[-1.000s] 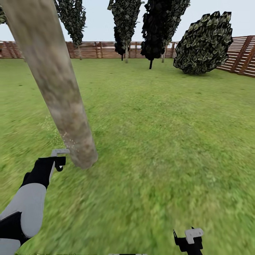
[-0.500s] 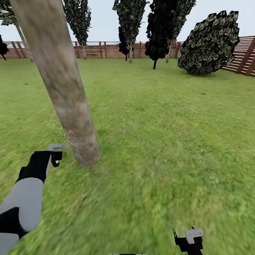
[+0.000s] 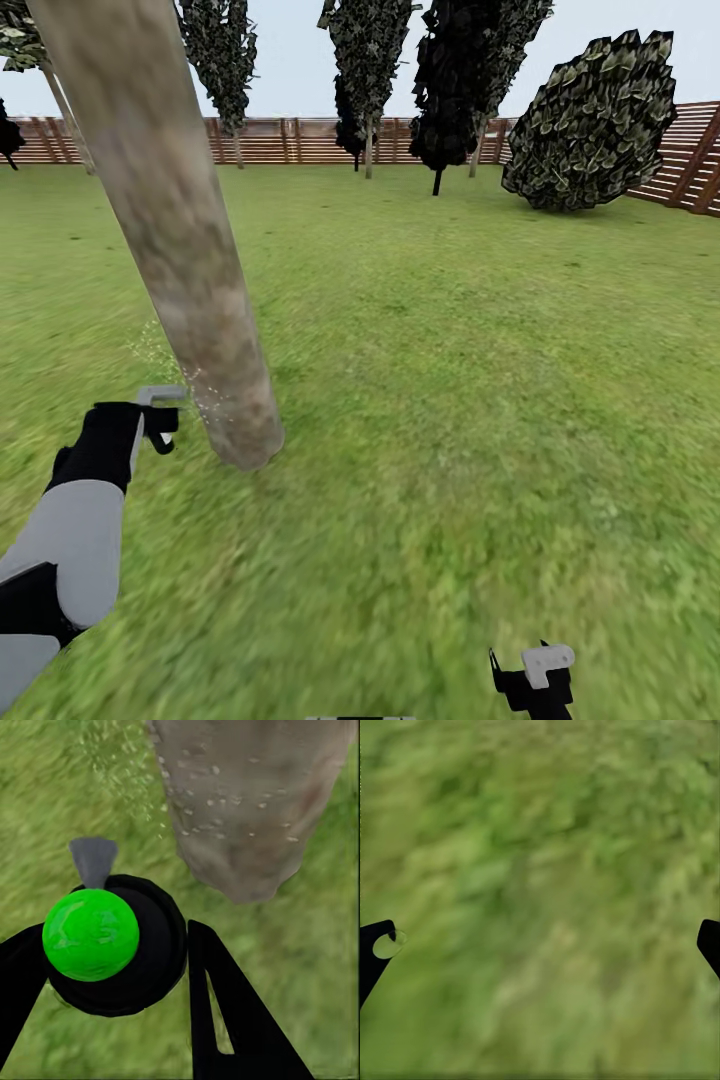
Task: In the garden, pick up the pesticide atomizer on the floor and spray pesticide onto both trees until each tree trunk is fully covered.
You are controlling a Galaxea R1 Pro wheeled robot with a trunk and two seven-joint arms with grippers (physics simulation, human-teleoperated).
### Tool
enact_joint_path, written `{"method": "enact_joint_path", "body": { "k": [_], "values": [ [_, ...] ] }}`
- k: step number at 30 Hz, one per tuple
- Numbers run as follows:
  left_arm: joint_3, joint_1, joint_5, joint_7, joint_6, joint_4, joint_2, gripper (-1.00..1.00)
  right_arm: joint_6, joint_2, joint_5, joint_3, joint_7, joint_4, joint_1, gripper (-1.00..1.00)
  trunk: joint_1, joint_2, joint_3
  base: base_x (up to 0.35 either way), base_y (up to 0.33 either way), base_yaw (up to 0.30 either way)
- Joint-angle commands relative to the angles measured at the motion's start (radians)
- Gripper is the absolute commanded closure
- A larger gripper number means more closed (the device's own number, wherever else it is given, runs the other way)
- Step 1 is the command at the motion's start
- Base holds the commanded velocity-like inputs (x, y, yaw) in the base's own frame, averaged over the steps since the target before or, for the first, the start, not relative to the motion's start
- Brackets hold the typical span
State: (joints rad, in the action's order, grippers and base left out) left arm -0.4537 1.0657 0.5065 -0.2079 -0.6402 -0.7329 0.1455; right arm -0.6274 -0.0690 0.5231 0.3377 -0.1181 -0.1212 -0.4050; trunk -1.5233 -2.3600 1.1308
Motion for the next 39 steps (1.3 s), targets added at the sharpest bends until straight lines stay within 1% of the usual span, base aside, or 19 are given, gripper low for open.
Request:
{"method": "enact_joint_path", "body": {
  "k": [1, 5, 10, 13, 14, 15, 18, 22, 24, 25, 26, 28, 34, 39],
  "values": [
    [0.001, 0.001, 0.003, -0.008, -0.001, 0.000, -0.005, 1.00, 0.000, 0.000, 0.000, 0.000, 0.000, 0.000, 0.000, -1.00, 0.000, 0.000, 0.000, 0.000, 0.000, 0.000],
    [0.004, 0.007, 0.003, -0.016, -0.002, -0.002, -0.017, 1.00, 0.000, 0.000, 0.000, 0.000, 0.000, 0.000, 0.000, -1.00, 0.000, 0.000, 0.000, 0.000, -0.156, 0.000],
    [0.003, 0.011, 0.003, -0.016, -0.003, -0.002, -0.006, 1.00, 0.000, 0.000, 0.000, 0.000, 0.000, 0.000, 0.000, -1.00, 0.000, 0.000, 0.000, -0.157, -0.172, 0.000],
    [0.000, 0.014, 0.004, -0.016, -0.003, -0.046, 0.001, 1.00, 0.000, 0.000, 0.000, 0.000, 0.000, 0.000, 0.000, -1.00, 0.000, 0.000, 0.000, -0.022, -0.007, 0.002],
    [0.001, 0.015, 0.004, -0.016, -0.005, -0.064, 0.000, 1.00, 0.000, 0.001, 0.000, 0.000, 0.000, 0.000, 0.000, -1.00, 0.000, 0.000, 0.000, -0.002, 0.000, 0.108],
    [0.003, 0.014, 0.004, -0.016, -0.026, -0.090, -0.009, 1.00, 0.000, 0.001, 0.000, 0.000, 0.000, 0.000, 0.000, -1.00, 0.000, 0.000, 0.000, -0.001, 0.000, 0.221],
    [0.005, 0.005, 0.004, -0.018, -0.051, -0.098, -0.011, 1.00, 0.000, 0.001, 0.000, 0.000, 0.000, 0.000, 0.000, -1.00, 0.000, 0.000, 0.000, 0.000, 0.000, 0.259],
    [0.011, -0.004, 0.003, -0.021, -0.053, -0.099, -0.006, 1.00, 0.000, 0.002, 0.000, 0.000, 0.000, 0.000, 0.000, -1.00, 0.000, 0.000, 0.000, 0.067, -0.040, 0.088],
    [0.012, -0.004, 0.004, -0.044, -0.054, -0.094, -0.004, 1.00, 0.000, 0.002, 0.000, 0.000, 0.000, 0.000, 0.000, -1.00, 0.000, 0.000, 0.000, 0.208, -0.140, 0.009],
    [0.012, -0.004, 0.006, -0.086, -0.059, -0.093, -0.003, 1.00, 0.000, 0.002, 0.000, 0.000, 0.000, 0.000, 0.000, -1.00, 0.000, 0.000, 0.000, 0.258, -0.157, 0.002],
    [0.012, -0.004, 0.008, -0.104, -0.061, -0.093, -0.003, 1.00, 0.000, 0.002, 0.000, 0.000, 0.000, 0.000, 0.000, -1.00, 0.000, 0.000, 0.000, 0.270, -0.154, 0.001],
    [0.011, -0.003, 0.010, -0.122, -0.062, -0.097, -0.001, 1.00, 0.000, 0.002, 0.000, 0.000, 0.000, 0.000, 0.000, -1.00, 0.000, 0.000, 0.000, 0.278, -0.158, 0.000],
    [0.010, -0.004, 0.015, -0.123, -0.062, -0.098, 0.002, 1.00, 0.000, 0.002, 0.000, 0.000, 0.000, 0.000, 0.000, -1.00, 0.000, 0.000, 0.000, 0.199, -0.211, 0.000],
    [0.010, -0.004, 0.018, -0.122, -0.061, -0.099, 0.003, 1.00, 0.000, 0.002, 0.000, 0.000, 0.000, 0.000, 0.000, -1.00, 0.000, 0.000, 0.000, -0.023, -0.264, 0.000]
  ]
}}
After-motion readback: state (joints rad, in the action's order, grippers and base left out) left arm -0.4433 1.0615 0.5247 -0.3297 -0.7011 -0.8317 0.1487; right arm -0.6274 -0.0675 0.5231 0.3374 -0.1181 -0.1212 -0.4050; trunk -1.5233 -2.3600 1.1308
